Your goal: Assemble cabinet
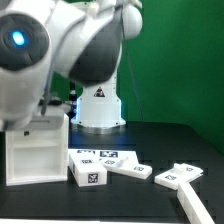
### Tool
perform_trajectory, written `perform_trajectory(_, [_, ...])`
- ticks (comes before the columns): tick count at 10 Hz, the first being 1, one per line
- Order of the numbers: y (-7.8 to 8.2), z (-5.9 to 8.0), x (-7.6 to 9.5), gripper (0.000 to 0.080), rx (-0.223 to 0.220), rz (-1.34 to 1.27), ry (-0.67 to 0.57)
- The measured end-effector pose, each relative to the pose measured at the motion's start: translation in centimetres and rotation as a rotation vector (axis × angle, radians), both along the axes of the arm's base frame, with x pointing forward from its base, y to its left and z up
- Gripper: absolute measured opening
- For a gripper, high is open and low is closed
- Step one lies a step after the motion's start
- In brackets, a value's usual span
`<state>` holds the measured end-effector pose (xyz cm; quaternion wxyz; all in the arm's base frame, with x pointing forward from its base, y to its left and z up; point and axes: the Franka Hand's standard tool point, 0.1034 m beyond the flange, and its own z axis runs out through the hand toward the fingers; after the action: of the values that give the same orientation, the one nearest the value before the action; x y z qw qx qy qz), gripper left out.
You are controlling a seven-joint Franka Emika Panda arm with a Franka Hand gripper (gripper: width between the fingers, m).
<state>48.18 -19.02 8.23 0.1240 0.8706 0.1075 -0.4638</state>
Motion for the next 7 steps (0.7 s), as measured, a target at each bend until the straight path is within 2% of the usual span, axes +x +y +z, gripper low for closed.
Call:
perform_trajectory(1, [0.2, -0.5, 0.0, 0.0797, 0.012, 0.011, 0.013])
perform_trajectory(4, [0.2, -0.6, -0.1, 0.0797, 0.011, 0.01, 0.016])
perform_trajectory(5, [-0.1, -0.5, -0.8, 0.0797, 0.002, -0.005, 0.05])
perform_trajectory(7, [0.2, 0.7, -0.3, 0.0797, -0.001, -0.007, 0.07])
